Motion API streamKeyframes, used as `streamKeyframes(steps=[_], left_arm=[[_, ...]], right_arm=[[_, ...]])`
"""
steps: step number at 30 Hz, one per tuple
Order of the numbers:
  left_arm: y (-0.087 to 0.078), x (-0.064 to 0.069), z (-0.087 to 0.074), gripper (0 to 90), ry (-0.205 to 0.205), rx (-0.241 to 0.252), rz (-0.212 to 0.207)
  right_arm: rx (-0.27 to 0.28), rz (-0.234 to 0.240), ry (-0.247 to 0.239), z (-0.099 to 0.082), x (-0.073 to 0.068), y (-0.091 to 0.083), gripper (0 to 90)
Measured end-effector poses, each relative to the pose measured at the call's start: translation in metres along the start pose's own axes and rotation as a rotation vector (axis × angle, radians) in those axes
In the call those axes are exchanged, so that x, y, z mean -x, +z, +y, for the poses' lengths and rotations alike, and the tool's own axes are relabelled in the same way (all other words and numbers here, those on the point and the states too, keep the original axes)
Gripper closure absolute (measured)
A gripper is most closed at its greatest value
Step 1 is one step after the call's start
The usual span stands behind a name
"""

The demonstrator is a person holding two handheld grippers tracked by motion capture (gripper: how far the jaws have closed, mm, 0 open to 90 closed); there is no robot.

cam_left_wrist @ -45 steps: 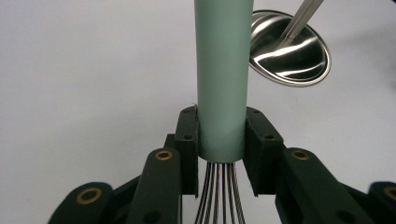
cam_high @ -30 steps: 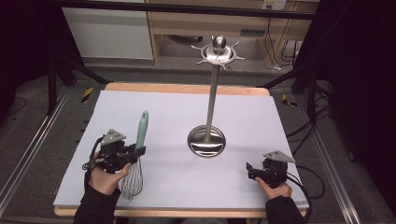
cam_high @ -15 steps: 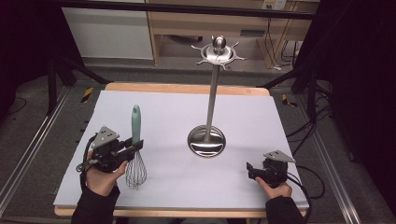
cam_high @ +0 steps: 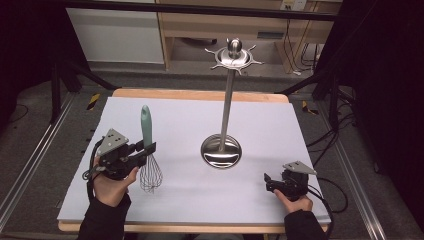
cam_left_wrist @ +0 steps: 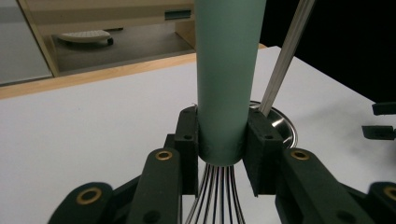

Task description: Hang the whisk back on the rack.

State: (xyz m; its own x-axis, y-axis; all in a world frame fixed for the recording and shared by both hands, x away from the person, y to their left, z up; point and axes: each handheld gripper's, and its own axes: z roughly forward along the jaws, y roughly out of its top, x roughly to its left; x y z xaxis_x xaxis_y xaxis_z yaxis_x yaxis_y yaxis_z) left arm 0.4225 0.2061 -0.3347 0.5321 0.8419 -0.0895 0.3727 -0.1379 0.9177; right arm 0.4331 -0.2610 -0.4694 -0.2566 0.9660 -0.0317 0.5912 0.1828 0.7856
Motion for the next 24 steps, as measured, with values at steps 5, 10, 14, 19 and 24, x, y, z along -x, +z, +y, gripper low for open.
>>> streamKeyframes(steps=[5,10,14,19,24], left_arm=[[0.001,0.005,0.012,68.8,0.01,0.031,-0.01],[0.003,0.009,0.022,68.8,0.029,0.047,-0.03],[0.007,0.011,0.027,68.8,0.038,0.061,-0.052],[0.012,0.014,0.035,68.8,0.046,0.083,-0.065],[0.015,0.016,0.044,68.8,0.05,0.101,-0.075]], right_arm=[[0.011,-0.002,-0.001,0.0,0.001,-0.001,10.2],[0.013,-0.002,0.005,0.001,0.0,-0.001,10.2],[0.02,-0.002,0.007,0.001,0.001,-0.001,10.2],[0.017,0.0,0.007,0.001,0.001,-0.001,10.2],[0.018,-0.001,0.004,0.001,0.001,-0.001,10.2]])
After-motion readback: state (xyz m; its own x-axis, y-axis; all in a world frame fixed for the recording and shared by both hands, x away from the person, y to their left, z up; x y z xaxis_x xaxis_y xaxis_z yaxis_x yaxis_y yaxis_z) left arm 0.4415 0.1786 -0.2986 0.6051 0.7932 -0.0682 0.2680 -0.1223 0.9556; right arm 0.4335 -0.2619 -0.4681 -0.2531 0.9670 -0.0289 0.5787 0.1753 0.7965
